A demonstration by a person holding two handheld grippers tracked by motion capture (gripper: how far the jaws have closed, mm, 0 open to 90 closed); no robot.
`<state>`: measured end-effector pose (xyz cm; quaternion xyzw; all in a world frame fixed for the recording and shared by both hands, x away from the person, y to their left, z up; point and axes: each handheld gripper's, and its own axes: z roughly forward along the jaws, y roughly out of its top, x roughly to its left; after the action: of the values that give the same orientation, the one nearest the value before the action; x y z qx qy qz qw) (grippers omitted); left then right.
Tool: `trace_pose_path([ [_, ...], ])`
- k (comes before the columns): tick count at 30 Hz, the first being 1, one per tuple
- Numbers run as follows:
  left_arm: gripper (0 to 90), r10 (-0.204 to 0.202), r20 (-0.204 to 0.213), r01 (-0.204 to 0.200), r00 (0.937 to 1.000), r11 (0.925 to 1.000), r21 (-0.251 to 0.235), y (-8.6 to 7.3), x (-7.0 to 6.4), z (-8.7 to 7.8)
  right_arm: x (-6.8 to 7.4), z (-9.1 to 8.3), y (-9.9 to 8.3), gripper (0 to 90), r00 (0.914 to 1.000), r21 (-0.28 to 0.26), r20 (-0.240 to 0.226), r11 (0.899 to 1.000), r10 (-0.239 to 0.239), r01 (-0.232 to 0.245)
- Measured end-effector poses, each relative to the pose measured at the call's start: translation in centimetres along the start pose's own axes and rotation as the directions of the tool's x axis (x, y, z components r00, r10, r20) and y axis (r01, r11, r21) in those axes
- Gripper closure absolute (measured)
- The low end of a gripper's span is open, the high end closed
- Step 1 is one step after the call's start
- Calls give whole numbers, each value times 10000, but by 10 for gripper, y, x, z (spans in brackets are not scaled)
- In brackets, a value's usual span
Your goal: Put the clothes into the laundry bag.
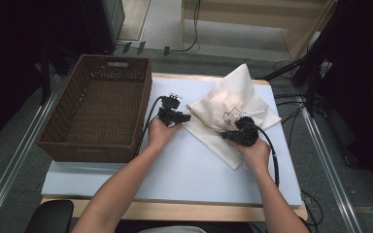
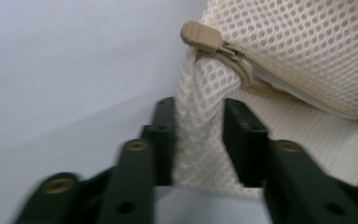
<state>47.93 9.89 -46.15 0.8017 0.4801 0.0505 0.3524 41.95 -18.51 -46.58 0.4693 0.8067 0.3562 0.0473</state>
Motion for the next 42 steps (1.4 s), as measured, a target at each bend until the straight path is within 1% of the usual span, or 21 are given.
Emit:
trace_pose_path([
  [1, 831, 11, 13, -11, 10000, 10000, 52, 0, 0, -1, -1, 0, 0, 877, 10000, 9, 50, 10000, 39, -40],
  [2, 847, 74, 79, -74, 9999, 10000, 63, -1, -2, -2, -2, 1, 0, 877, 10000, -10, 14, 10000, 42, -42],
  [3, 861, 298, 82, -299, 9995, 9994, 164, -2, -4, -3, -3, 1, 0, 877, 9999, 15, 95, 10000, 85, -85],
  [5, 871, 689, -113, -685, 9976, 9971, 322, -5, -11, -6, -5, 0, 0, 877, 9998, 5, 117, 9999, 146, -146],
  [9, 878, 1020, 84, -1023, 9948, 9930, 592, -15, -23, -14, -11, -1, -1, 880, 9983, -64, 431, 9993, 383, -381],
  [11, 878, 1004, 339, -1023, 9944, 9929, 613, -22, -27, -19, -15, -2, -2, 880, 9969, -94, 529, 9983, 582, -578],
  [13, 879, 1068, 564, -1105, 9927, 9916, 671, -31, -31, -26, -16, -2, -2, 881, 9955, -133, 722, 9981, 616, -608],
  [15, 879, 1277, 699, -1326, 9893, 9886, 710, -42, -35, -32, -18, -3, -1, 881, 9939, -151, 838, 9974, 712, -702],
  [18, 879, 1124, 1067, -1209, 9879, 9897, 772, -57, -40, -39, -20, -3, -1, 882, 9930, -153, 948, 9974, 709, -697],
  [20, 880, 1193, 1222, -1297, 9853, 9882, 812, -64, -45, -44, -20, -3, 0, 882, 9921, -171, 980, 9969, 783, -770],
  [22, 880, 1341, 1475, -1481, 9799, 9850, 887, -73, -51, -47, -20, -3, 0, 882, 9921, -164, 987, 9970, 773, -760],
  [25, 879, 2016, 1427, -2152, 9690, 9726, 875, -83, -65, -54, -17, -3, 1, 882, 9921, -207, 1025, 9973, 723, -706],
  [26, 879, 2201, 1476, -2347, 9642, 9678, 905, -87, -67, -56, -15, -3, 1, 882, 9909, -226, 1153, 9975, 695, -673],
  [27, 879, 2225, 1534, -2370, 9628, 9679, 835, -91, -69, -56, -14, -3, 2, 882, 9911, -215, 1180, 9980, 620, -598],
  [28, 877, 2158, 1544, -2299, 9641, 9699, 799, -93, -68, -57, -12, -2, 2, 882, 9918, -197, 1150, 9984, 552, -533],
  [31, 861, 1491, 1832, -1654, 9717, 9832, 768, -93, -61, -57, -6, -4, 2, 880, 9947, -7, 976, 9995, 313, -313],
  [33, 853, 1513, 1767, -1658, 9726, 9837, 702, -92, -59, -59, -3, -8, 1, 878, 9972, 27, 731, 9999, 125, -127],
  [35, 840, 1329, 1862, -1477, 9735, 9867, 683, -92, -57, -63, -1, -13, -2, 875, 9985, 19, 548, 10000, -28, 27],
  [37, 833, 1391, 1821, -1527, 9734, 9863, 629, -91, -56, -65, 3, -18, -7, 864, 9981, -59, 553, 9996, -281, 284],
  [39, 830, 1401, 1782, -1541, 9740, 9858, 669, -91, -57, -66, 6, -22, -10, 842, 9977, -48, 533, 9991, -416, 419],
  [42, 802, 1383, 1743, -1532, 9749, 9853, 751, -93, -55, -67, 8, -27, -14, 762, 9981, -49, 307, 9985, -539, 541],
])
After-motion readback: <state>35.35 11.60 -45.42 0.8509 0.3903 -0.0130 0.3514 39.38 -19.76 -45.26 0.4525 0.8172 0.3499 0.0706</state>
